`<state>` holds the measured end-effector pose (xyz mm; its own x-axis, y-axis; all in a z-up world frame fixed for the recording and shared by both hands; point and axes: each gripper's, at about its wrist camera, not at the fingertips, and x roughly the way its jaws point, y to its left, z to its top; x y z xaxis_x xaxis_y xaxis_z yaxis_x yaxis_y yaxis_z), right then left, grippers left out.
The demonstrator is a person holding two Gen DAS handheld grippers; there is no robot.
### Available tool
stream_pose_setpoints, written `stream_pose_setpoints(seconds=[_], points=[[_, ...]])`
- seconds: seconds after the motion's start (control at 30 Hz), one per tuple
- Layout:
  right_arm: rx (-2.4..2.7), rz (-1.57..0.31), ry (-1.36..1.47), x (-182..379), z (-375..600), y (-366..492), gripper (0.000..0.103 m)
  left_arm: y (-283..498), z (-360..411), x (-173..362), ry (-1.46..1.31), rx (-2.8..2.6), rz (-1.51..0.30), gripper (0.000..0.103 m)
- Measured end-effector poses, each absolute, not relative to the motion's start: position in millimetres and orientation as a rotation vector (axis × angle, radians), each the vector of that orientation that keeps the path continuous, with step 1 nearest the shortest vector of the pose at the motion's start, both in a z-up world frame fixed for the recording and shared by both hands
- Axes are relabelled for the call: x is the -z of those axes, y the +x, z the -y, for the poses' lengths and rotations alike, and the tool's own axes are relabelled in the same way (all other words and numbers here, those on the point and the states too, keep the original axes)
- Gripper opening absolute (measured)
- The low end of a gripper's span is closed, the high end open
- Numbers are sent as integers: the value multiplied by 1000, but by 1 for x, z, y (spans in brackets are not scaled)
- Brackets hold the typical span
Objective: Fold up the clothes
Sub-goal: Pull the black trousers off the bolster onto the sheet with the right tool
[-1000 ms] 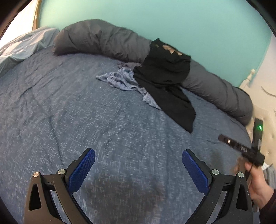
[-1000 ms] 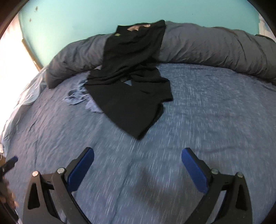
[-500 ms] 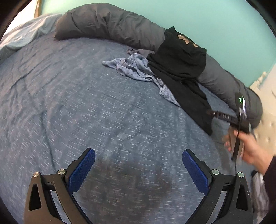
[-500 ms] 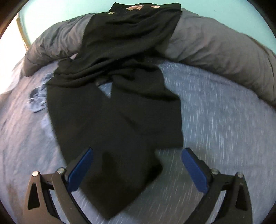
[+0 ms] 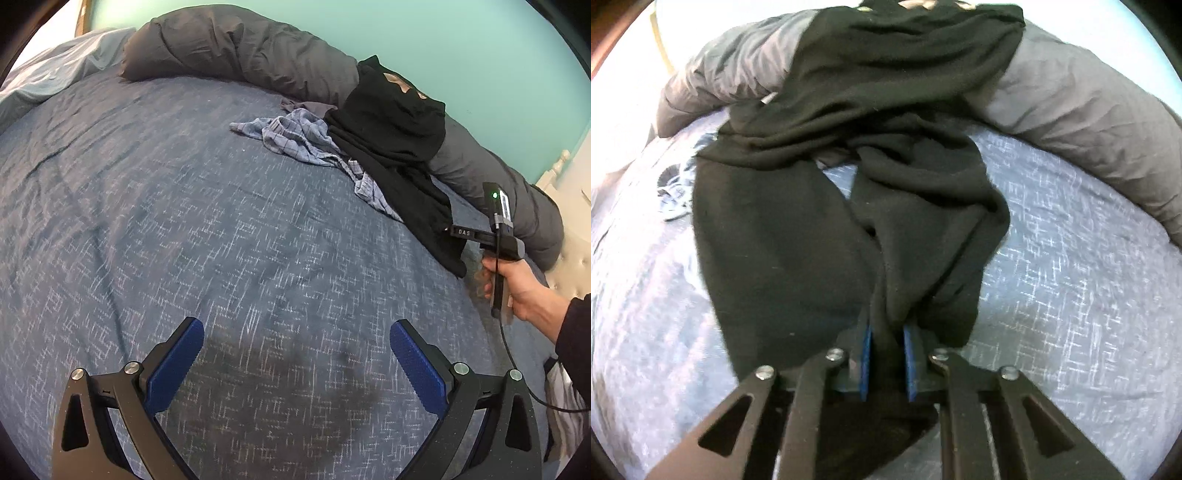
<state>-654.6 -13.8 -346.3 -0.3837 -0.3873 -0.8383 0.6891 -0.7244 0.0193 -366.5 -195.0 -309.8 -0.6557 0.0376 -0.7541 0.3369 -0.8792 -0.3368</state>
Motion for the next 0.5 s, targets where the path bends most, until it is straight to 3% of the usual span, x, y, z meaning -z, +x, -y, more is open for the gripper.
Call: stream_pose_setpoints(seconds=[0.5], points=[[1965, -255, 999, 286, -11, -497, 11, -289, 182, 277, 1098, 2687, -678, 103]])
